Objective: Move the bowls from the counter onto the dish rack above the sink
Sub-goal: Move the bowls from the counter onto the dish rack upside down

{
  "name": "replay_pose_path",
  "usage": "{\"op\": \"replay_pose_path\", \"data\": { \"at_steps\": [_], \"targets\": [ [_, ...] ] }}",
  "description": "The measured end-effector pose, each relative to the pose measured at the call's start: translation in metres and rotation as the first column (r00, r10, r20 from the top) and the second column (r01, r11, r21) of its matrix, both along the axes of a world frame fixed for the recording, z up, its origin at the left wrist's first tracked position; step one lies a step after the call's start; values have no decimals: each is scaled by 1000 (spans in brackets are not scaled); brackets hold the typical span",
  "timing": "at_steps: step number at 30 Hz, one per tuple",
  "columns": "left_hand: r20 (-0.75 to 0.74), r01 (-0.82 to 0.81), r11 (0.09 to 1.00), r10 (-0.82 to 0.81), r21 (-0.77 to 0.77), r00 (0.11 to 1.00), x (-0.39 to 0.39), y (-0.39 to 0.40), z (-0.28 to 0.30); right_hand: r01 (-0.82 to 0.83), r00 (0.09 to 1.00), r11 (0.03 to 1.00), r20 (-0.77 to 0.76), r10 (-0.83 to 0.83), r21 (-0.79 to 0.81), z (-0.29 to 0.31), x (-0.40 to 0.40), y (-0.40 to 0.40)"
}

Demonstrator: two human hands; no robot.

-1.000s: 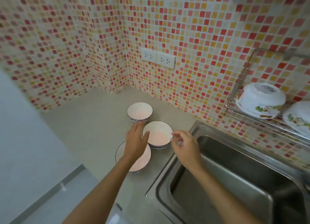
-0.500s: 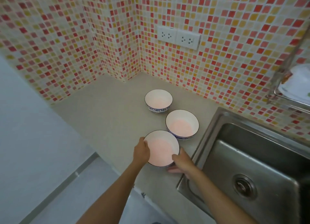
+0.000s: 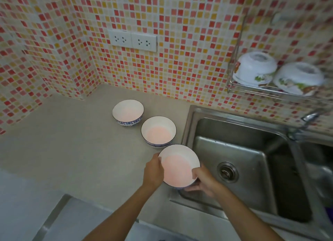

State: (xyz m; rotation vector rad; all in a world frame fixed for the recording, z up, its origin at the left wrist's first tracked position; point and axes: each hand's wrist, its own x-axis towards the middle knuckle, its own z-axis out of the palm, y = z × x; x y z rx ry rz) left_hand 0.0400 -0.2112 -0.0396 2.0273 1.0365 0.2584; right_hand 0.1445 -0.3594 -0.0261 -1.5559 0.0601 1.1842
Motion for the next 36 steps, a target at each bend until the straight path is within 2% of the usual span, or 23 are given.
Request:
{"op": "replay_pose_path", "data": {
  "at_steps": [5,11,15,20,25,28,30,33,36],
  "targets": [
    [40,174,985,-173,-20,984,37,-25,5,189,977,981,-109,-183,48,-1,18,-49],
    [168,349,929,-327,-123,930,81,-74,24,407,908,909,-144,-393,91,-2,42,-102],
    [237,413,894,-369,-174,899,96,-100,23,452,891,886,-101,-443,107,1,56,-129],
    [219,406,890,-362,-209,906,104,-127,9,528,849,836,-121,-515,146,4,73,-165],
    [44,407,905,-405,-125,913,94,-137,-22,574,818,807,-150,-556,136,-3,86,-195],
    [-117,478,879,-475,-6,872,87,-141,-43,593,803,796,-160,-574,123,-7,92,-206],
    [-223,553,829,-527,78,820,81,-145,-54,596,802,794,-153,-578,122,-10,95,-211],
    [-349,628,766,-555,140,755,72,-150,-68,590,807,800,-89,-584,106,-15,101,-217],
    [-371,623,759,-532,190,761,68,-151,-72,578,815,813,-4,-580,69,-20,106,-221]
  ]
}}
